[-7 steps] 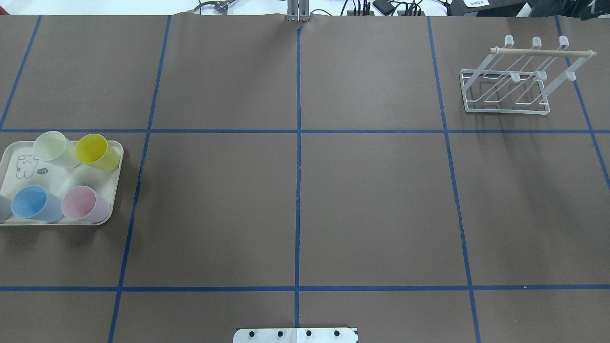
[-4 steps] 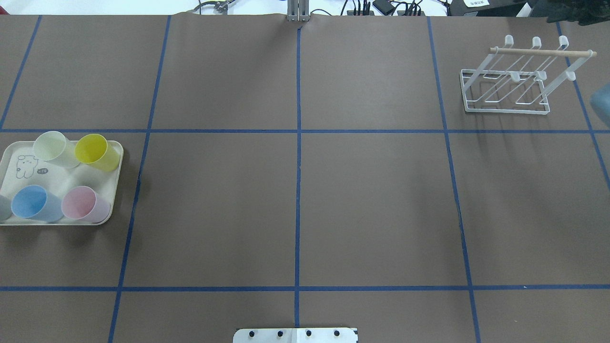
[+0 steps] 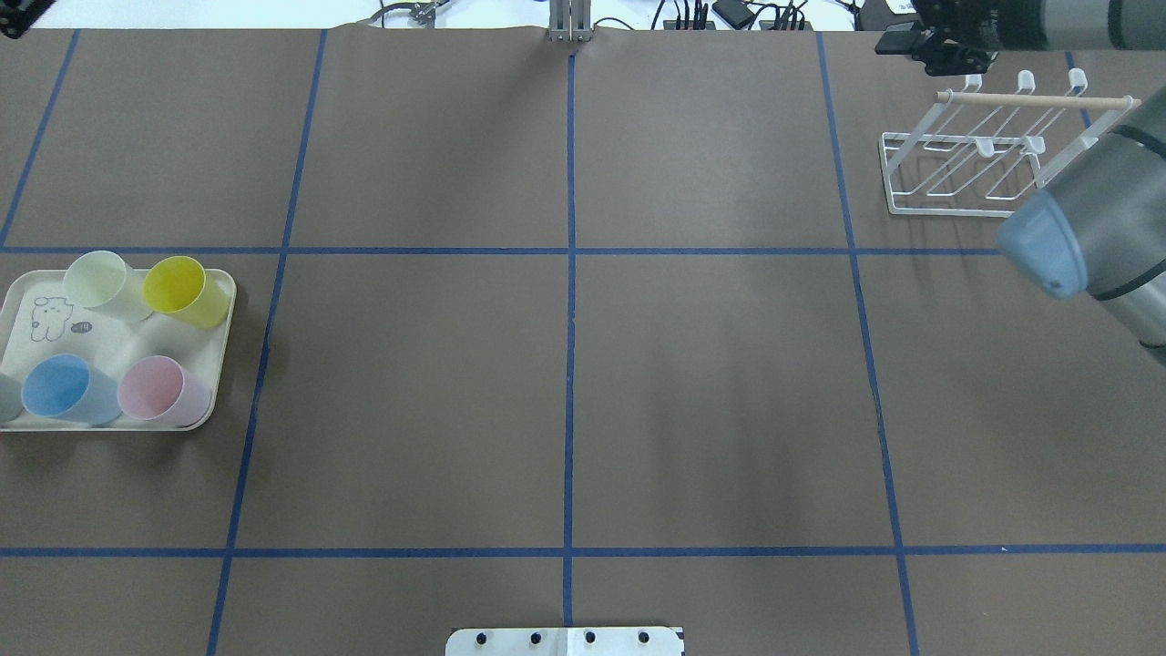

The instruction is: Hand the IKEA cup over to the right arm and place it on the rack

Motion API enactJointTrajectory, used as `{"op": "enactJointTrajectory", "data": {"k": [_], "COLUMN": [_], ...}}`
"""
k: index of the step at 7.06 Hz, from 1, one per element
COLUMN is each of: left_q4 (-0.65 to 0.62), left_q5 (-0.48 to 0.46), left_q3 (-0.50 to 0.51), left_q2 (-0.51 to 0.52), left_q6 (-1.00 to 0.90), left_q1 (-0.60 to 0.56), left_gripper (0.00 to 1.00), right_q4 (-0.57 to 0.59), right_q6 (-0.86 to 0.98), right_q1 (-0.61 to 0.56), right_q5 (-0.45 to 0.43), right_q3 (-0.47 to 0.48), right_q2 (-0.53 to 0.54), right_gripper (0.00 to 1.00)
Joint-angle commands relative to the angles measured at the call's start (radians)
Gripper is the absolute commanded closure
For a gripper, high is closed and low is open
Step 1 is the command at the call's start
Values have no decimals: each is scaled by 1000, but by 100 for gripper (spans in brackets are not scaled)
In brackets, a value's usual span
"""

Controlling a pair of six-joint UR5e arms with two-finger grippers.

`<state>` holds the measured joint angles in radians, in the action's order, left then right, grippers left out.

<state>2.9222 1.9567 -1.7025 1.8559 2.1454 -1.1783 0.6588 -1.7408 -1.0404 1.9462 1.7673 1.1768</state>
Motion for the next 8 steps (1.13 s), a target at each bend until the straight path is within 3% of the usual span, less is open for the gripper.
{"op": "enactJointTrajectory", "data": {"k": [1,3,4,6,8], "left_q4": [116,156,157,155,157], "left_q5": [-224,-407,-471,-498,-498], "left_q3": [-8,4,24,59,112], "left_q2": [26,112,155,206,265], "left_q6": [246,417,421,447,482], "left_q1": [200,349,418,437,454], "left_gripper": [100,100,100,100,100], "right_q4": [-117,-136,-212,-263,-263], "right_q6": [-174,-250,-258,-266,-266], "right_q1": [112,184,219,305,332], "right_q5": [-151,-255,-289,-422,-438], "right_q3": [3,9,-5,-5,-8], "right_q2": [-26,-86,-113,-146,-183], "right_gripper": [0,0,0,0,0]}}
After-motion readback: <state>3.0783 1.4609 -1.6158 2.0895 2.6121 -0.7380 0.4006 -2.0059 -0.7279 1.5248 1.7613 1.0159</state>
